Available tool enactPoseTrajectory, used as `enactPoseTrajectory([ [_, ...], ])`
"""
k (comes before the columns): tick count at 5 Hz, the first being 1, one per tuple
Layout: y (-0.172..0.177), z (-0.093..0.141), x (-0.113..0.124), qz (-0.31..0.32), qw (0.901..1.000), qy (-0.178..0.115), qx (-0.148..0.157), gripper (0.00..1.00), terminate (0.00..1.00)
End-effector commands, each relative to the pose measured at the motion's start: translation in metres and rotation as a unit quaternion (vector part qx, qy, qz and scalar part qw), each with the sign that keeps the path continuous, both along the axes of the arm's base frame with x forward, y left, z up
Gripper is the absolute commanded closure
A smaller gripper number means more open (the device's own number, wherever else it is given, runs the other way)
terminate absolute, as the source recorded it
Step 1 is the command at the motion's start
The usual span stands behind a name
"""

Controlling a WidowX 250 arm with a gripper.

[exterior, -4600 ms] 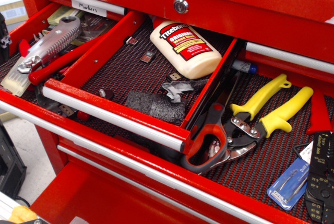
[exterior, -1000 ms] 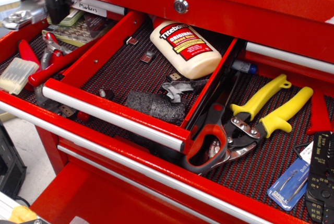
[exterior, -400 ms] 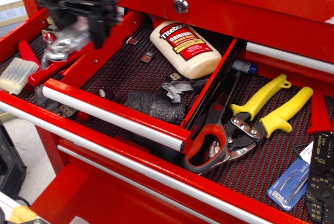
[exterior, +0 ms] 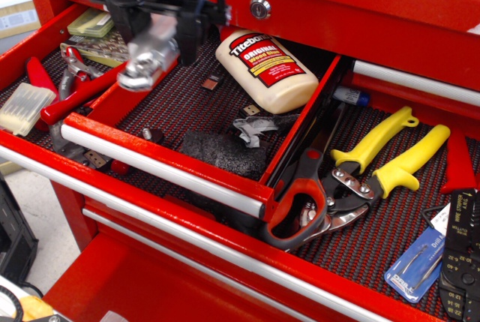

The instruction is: Pick up box cutter and put into drawer

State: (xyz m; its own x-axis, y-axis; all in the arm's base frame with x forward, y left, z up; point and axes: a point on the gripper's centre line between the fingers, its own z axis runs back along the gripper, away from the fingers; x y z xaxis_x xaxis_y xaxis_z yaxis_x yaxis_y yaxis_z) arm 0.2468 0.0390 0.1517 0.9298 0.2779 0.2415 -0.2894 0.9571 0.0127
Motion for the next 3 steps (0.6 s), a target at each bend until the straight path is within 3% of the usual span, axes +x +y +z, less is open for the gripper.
enactPoseTrajectory([
  [1,-0.0017,0.0047,0.0055,0.016,0.9987,-0.048,-0.008,0.00,0.00],
  [2,-0.0017,0.0047,0.0055,0.016,0.9987,-0.048,-0.008,0.00,0.00],
  [3,-0.0017,0.0047,0.0055,0.016,0.9987,-0.048,-0.008,0.00,1.00],
])
